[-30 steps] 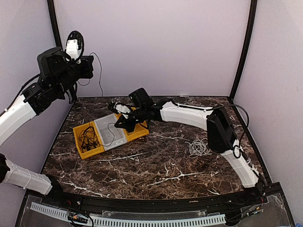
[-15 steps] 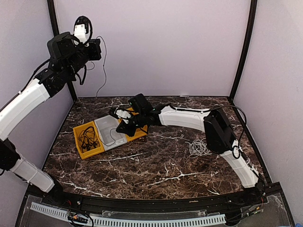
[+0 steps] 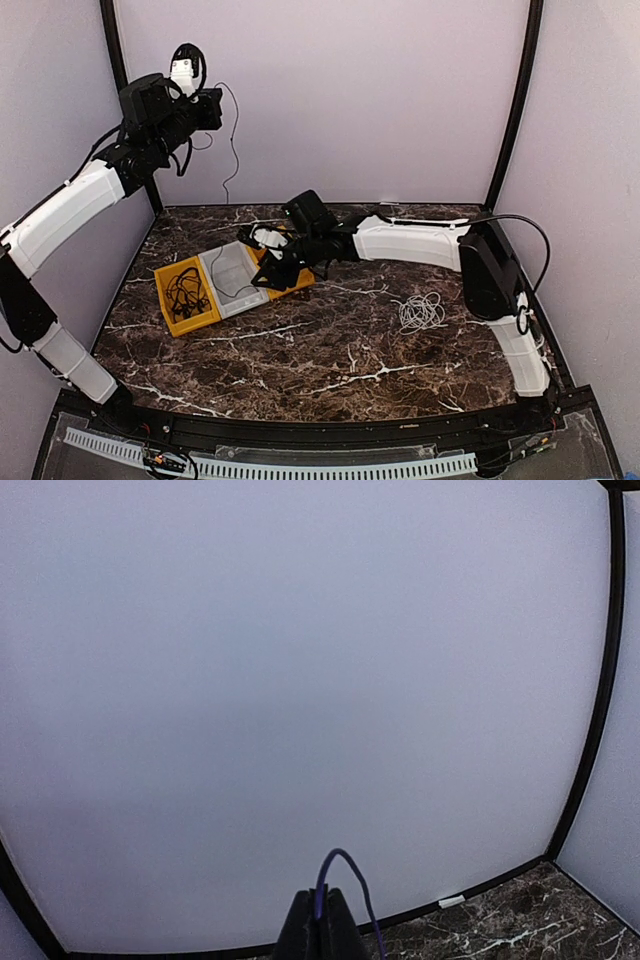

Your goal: Untangle the cables

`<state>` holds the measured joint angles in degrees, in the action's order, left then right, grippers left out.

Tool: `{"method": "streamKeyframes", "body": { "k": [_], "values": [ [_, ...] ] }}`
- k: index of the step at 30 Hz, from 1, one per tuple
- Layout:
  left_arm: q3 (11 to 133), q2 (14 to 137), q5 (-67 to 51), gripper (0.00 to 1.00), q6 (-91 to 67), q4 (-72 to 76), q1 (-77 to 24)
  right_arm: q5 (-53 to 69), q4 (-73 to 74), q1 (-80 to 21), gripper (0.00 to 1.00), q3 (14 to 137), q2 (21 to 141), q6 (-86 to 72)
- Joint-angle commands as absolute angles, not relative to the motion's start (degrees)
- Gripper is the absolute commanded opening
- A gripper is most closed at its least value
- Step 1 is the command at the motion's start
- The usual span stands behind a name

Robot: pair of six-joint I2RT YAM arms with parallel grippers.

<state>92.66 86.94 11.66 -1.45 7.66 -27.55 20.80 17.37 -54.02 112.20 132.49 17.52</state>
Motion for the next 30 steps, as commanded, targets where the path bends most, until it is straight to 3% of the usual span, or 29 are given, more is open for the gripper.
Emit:
{"method": "streamKeyframes", "body": {
  "k": [1,6,14,22,30],
  "values": [
    [88.00,86.24,5.97,0.00,-3.99,9.83,-26.29,21.16,19.00,-53.74,0.56,105.69,122.38,20.11],
    [80.19,81.47,4.30,0.00,-6.55,8.42,-26.28,21.62,16.17,-50.81,0.58,86.48,107.09,22.95],
    [69.01,72.09,0.95,0.00,-11.83,0.65,-26.28,20.84,20.03,-39.56,0.59,69.09,88.26,27.84],
    [62.80,65.11,-2.26,0.00,-17.87,-8.55,-26.28,26.31,20.07,-26.26,0.61,58.24,79.57,26.66],
    [52.64,64.98,-3.59,0.00,-21.82,-5.07,-26.28,28.49,13.62,-17.63,0.62,49.99,74.34,25.88]
  ]
}}
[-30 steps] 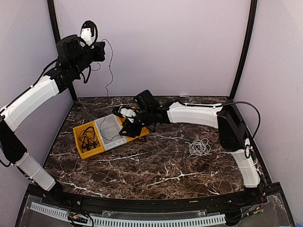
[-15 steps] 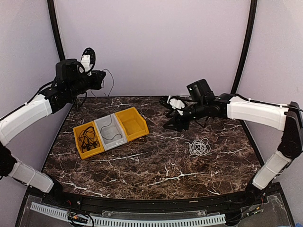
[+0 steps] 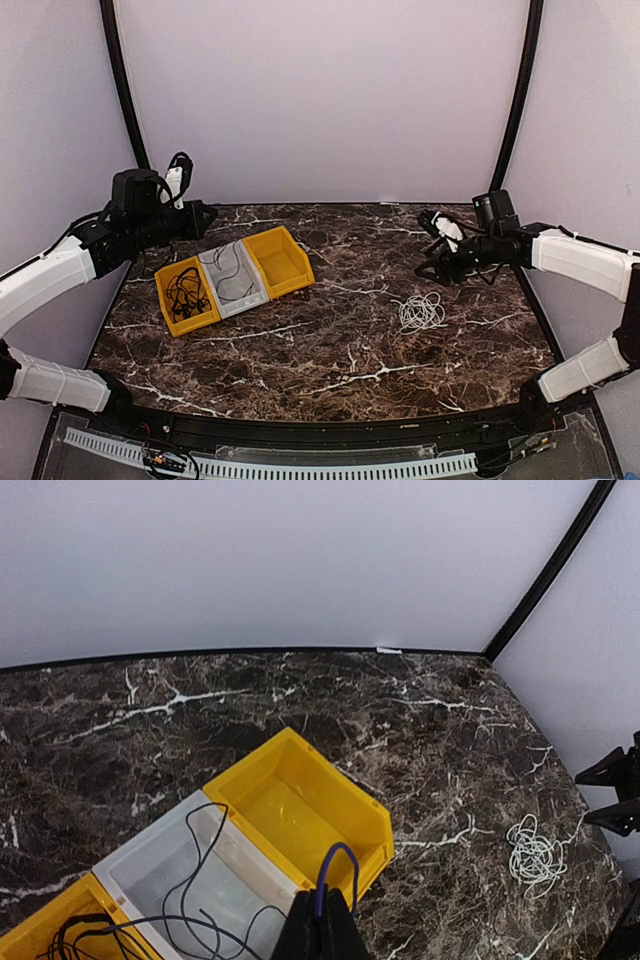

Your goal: Untangle the cables

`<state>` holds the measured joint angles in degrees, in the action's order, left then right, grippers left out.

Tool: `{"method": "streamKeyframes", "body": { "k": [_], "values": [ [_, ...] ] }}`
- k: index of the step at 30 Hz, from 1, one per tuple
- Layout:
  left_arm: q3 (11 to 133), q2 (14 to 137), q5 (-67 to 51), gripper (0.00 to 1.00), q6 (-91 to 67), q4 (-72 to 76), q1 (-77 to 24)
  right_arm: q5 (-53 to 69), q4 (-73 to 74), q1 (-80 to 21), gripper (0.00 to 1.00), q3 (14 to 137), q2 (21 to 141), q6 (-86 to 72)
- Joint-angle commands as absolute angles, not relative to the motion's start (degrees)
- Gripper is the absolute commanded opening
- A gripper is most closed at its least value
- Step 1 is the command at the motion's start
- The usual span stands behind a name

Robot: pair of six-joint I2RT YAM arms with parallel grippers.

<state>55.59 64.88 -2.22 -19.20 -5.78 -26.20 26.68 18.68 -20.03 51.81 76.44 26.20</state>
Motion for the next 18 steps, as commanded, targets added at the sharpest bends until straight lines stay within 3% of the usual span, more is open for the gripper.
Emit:
{"method": "streamKeyframes", "body": {
  "k": [1,18],
  "values": [
    [51.88,65.23,-3.34,0.00,-21.63,-4.78,-26.28,28.07,13.44,-17.17,0.62,49.79,74.21,26.00],
    [49.24,77.21,-9.11,0.00,-24.08,11.16,-26.28,29.53,12.28,-15.90,0.63,46.94,73.21,27.58]
  ]
}}
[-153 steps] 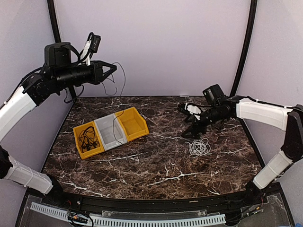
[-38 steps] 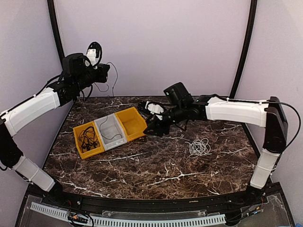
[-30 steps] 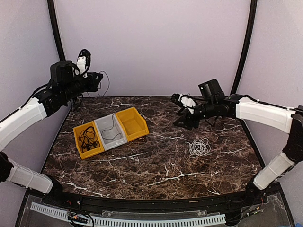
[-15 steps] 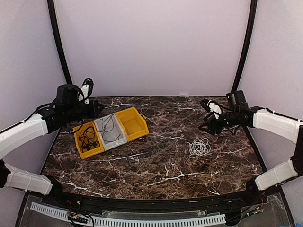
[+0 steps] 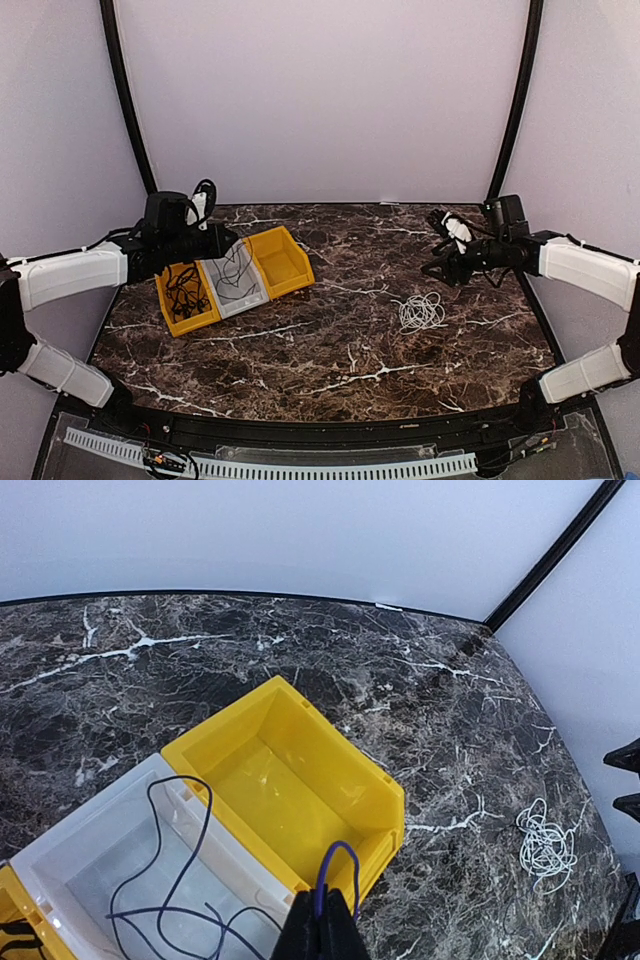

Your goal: Untangle the cables

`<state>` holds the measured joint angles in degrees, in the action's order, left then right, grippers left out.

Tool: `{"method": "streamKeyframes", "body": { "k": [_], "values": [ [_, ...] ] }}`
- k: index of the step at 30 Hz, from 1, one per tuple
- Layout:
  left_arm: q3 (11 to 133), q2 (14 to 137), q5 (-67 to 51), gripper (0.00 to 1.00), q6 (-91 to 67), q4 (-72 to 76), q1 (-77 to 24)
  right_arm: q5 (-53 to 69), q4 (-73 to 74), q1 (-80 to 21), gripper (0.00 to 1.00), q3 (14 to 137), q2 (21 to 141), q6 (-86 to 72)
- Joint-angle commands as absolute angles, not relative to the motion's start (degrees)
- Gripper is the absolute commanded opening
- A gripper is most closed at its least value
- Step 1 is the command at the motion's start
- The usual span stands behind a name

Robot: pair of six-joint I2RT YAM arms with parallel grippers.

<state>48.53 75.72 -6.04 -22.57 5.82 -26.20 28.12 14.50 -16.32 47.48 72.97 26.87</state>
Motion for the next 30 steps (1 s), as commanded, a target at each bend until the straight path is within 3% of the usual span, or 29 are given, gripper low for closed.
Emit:
{"method": "streamKeyframes", "body": {
  "k": [1,6,16,30],
  "values": [
    [49.23,78.19,-9.24,0.00,-24.12,11.51,-26.28,29.51,12.38,-15.91,0.63,46.93,73.32,27.66],
    [48.20,81.16,-7.34,0.00,-23.79,10.43,-26.28,30.01,12.82,-15.90,0.63,46.93,74.06,28.16],
    [51.03,83.15,11.75,0.00,-24.39,-6.08,-25.93,30.91,13.93,-15.88,0.63,47.62,76.02,29.05],
    [58.04,96.33,2.32,0.00,-26.66,-8.31,-25.93,31.03,15.12,-15.86,0.63,48.16,77.01,29.85]
  ]
}}
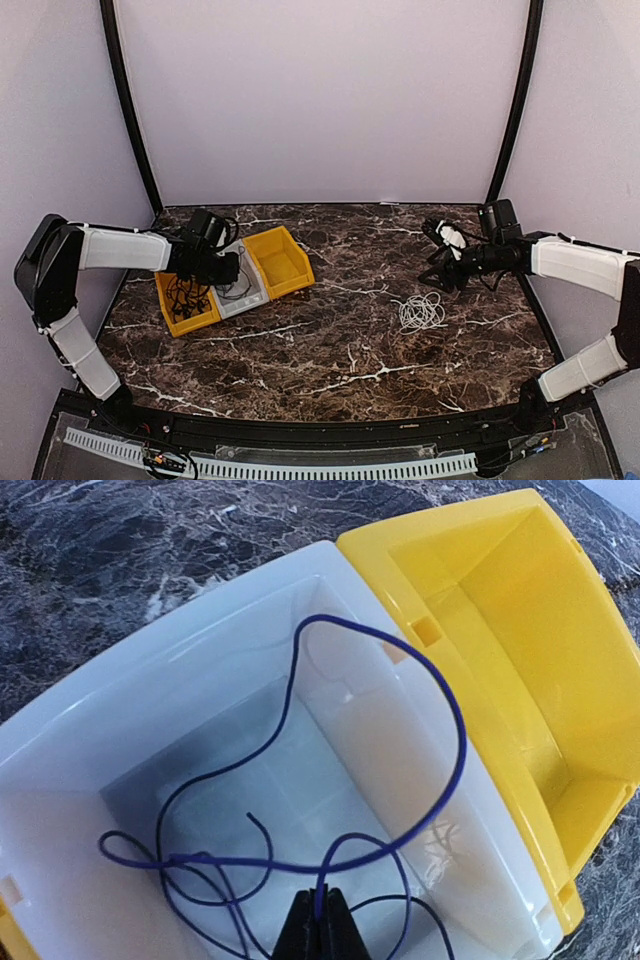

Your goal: Untangle the cables

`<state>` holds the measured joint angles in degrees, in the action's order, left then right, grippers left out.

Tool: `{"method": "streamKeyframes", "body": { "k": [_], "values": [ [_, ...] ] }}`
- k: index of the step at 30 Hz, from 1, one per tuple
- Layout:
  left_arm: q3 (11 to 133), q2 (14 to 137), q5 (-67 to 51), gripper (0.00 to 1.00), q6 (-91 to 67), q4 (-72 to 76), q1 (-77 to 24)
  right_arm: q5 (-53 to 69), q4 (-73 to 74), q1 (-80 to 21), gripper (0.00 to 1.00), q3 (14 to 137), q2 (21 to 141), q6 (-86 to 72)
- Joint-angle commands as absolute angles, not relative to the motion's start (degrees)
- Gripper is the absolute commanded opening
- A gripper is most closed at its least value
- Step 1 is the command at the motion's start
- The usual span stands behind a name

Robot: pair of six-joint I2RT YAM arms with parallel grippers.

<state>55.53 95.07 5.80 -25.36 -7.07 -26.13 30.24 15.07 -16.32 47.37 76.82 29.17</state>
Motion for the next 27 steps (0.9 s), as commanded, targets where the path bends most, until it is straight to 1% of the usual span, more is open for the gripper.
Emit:
{"method": "streamKeyframes", "body": {
  "k": [1,3,5,6,7,8,9,10,13,19,22,27],
  "values": [
    [58.33,96.99,2.22,0.00,-26.62,-8.49,-25.93,30.95,15.12,-15.88,0.63,48.16,76.93,29.89],
    [59.11,97.36,1.97,0.00,-26.37,-9.16,-25.93,30.86,15.12,-15.90,0.63,48.12,76.91,29.93],
    [59.56,97.05,1.86,0.03,-26.14,-10.21,-25.93,30.64,15.12,-15.86,0.63,48.08,76.90,30.05],
    [59.80,96.78,1.90,0.09,-26.03,-10.64,-25.93,30.59,15.12,-15.90,0.63,48.08,76.89,30.10],
    [59.92,96.11,2.19,0.13,-25.91,-11.82,-25.93,30.51,15.12,-15.91,0.63,48.08,76.98,30.14],
    [60.20,95.60,2.37,0.21,-25.86,-12.46,-25.93,30.50,15.17,-15.90,0.64,48.16,77.07,30.20],
    [60.25,94.43,2.90,0.24,-25.80,-13.79,-25.93,30.50,15.20,-15.84,0.64,48.16,77.13,30.25],
    [60.37,93.06,3.16,0.29,-25.72,-14.94,-25.88,30.47,15.18,-15.90,0.64,48.23,77.19,30.30],
    [60.51,90.09,4.82,0.37,-25.35,-17.02,-25.93,30.42,15.34,-15.89,0.64,48.40,77.66,30.41],
    [63.06,84.90,9.78,0.43,-23.81,-24.19,-25.93,30.41,15.42,-15.89,0.64,48.60,78.16,30.52],
    [64.61,82.71,10.37,0.43,-22.76,-27.05,-25.93,30.18,15.47,-15.89,0.64,48.78,78.22,30.50],
    [65.14,78.59,3.31,0.44,-18.46,-22.18,-26.05,24.76,15.27,-15.79,0.65,50.63,77.63,28.30]
  ]
}}
